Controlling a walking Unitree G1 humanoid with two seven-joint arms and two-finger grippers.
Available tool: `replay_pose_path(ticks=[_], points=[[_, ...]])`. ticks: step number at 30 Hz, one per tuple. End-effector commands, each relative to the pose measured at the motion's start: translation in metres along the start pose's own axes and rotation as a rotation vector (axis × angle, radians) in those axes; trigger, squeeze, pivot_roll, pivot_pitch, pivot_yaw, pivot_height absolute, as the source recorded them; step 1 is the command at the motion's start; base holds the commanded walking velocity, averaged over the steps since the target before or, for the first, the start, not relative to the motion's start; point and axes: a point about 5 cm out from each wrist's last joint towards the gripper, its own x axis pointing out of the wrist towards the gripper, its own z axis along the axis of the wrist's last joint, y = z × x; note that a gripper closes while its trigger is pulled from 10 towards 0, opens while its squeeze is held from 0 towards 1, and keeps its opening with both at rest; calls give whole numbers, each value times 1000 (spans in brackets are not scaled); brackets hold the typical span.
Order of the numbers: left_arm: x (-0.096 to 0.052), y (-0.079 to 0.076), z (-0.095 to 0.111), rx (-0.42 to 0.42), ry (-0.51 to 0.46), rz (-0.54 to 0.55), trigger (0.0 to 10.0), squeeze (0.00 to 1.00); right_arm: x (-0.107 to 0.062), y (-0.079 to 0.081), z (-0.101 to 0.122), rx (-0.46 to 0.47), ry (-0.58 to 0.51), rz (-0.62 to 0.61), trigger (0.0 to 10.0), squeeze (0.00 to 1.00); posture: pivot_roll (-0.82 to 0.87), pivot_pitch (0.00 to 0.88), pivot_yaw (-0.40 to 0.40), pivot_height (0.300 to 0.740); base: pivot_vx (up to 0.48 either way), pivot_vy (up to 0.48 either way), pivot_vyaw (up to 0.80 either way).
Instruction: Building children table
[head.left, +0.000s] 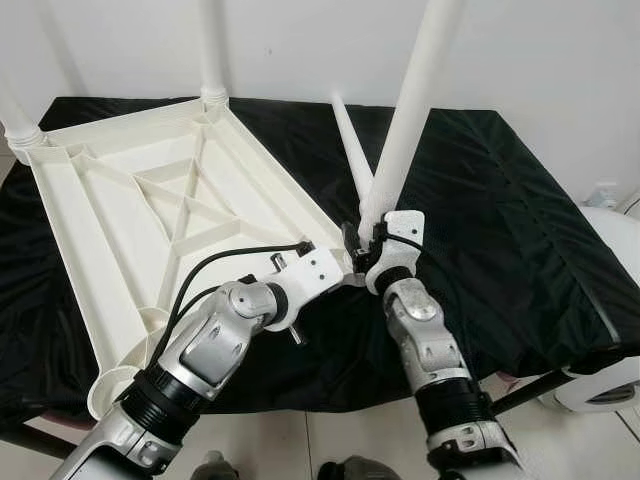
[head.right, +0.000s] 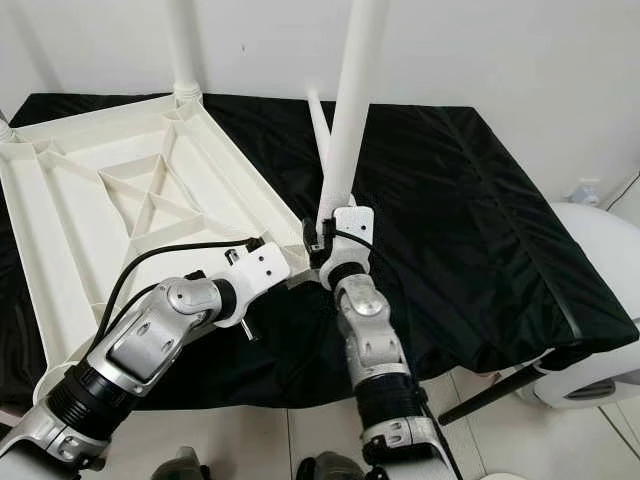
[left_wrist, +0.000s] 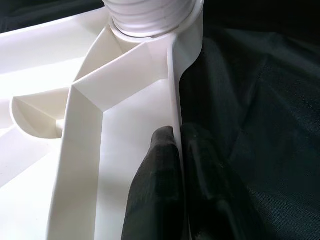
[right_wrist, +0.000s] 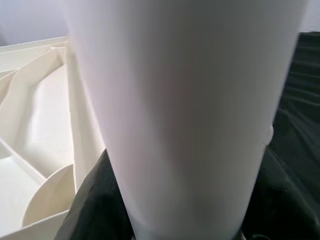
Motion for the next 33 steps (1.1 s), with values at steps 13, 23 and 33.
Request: replay_pose_path(ticks=[13, 23, 33], points=[[2, -7, 17, 53, -68, -25, 10000, 0, -5, -3, -9, -3, 54, -17, 10000, 1000, 44, 6, -77, 740, 0, 0, 0], [2, -8, 16, 51, -66, -24, 10000, 0, -11, -15, -10, -30, 46, 49, 10000, 1000, 46, 2, -80, 740, 0, 0, 0], [2, -7, 16, 55, -65, -22, 10000, 0, -14, -42, 1, -53, -15, 310, 10000, 0, 46, 0, -78, 740, 0, 0, 0]])
